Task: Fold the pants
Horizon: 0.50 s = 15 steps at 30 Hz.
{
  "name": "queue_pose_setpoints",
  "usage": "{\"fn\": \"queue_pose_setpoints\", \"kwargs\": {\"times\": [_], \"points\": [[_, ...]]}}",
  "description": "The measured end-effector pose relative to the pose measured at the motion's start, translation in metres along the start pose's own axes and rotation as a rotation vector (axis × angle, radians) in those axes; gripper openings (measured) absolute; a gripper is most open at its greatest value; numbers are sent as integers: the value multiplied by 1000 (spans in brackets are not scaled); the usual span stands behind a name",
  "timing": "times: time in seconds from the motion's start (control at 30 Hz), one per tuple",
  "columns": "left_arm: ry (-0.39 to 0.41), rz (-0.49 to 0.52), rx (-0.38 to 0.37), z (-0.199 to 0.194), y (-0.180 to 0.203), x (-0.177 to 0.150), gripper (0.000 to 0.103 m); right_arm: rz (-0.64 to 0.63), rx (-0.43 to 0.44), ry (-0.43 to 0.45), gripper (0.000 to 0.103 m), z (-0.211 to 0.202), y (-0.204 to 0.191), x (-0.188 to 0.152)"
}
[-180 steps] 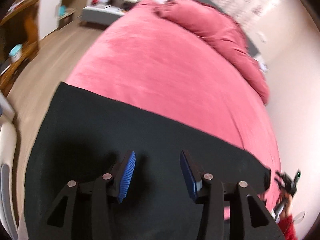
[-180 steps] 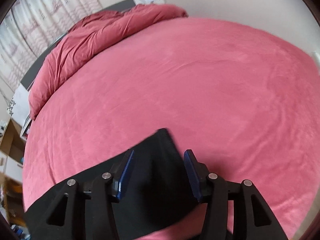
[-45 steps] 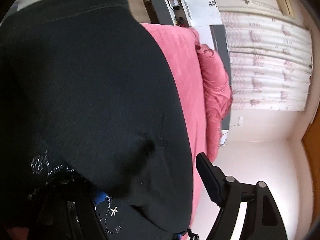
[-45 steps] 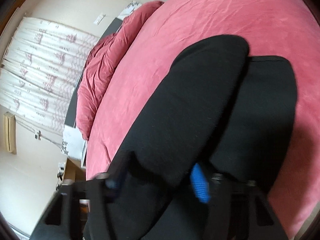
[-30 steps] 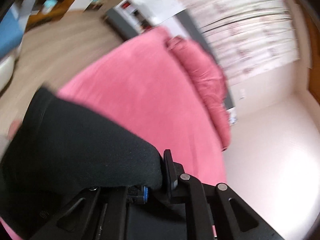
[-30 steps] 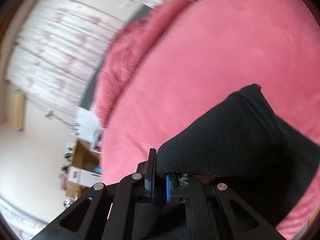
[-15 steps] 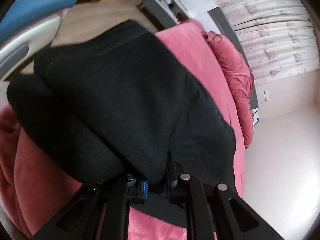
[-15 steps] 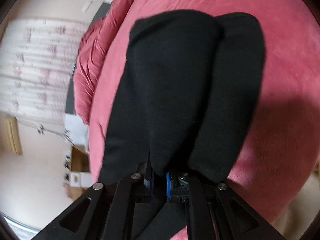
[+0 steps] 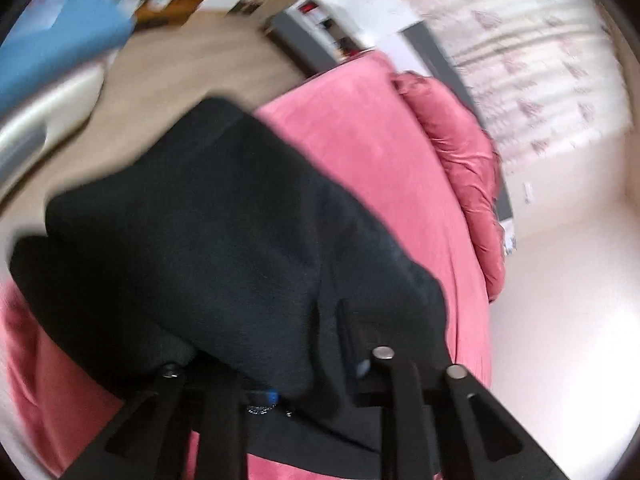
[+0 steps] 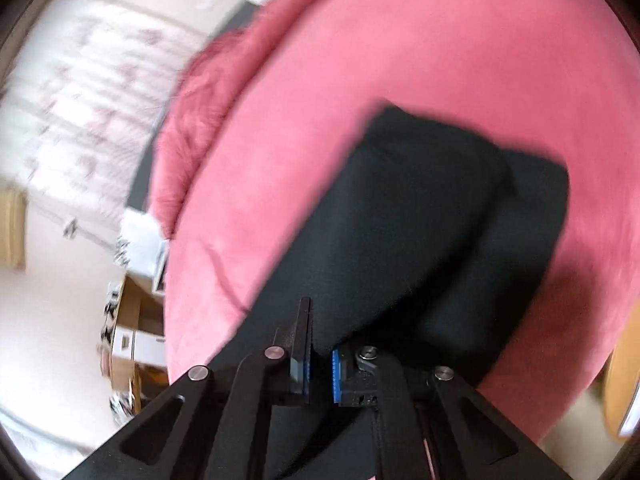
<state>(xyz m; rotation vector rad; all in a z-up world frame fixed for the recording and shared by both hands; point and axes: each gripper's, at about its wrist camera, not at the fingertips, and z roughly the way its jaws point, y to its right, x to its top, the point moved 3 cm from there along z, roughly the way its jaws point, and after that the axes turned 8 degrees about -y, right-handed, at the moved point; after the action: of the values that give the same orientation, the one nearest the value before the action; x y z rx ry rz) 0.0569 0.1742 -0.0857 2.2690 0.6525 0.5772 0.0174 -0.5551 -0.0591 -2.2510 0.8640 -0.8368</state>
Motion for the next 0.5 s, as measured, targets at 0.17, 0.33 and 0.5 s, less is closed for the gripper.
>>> {"fn": "queue_pose_setpoints", "kwargs": {"times": [0.17, 0.33, 0.5], "points": [[-4, 91, -5, -19, 6, -16, 12, -55, -41, -11, 7, -10, -5, -18], [-64, -5, 51, -7, -28, -36, 12, 79, -103, -120, 11, 29, 47, -41], [-49, -31, 15, -1, -28, -37, 35, 286, 83, -11, 51, 12, 69, -36]]}}
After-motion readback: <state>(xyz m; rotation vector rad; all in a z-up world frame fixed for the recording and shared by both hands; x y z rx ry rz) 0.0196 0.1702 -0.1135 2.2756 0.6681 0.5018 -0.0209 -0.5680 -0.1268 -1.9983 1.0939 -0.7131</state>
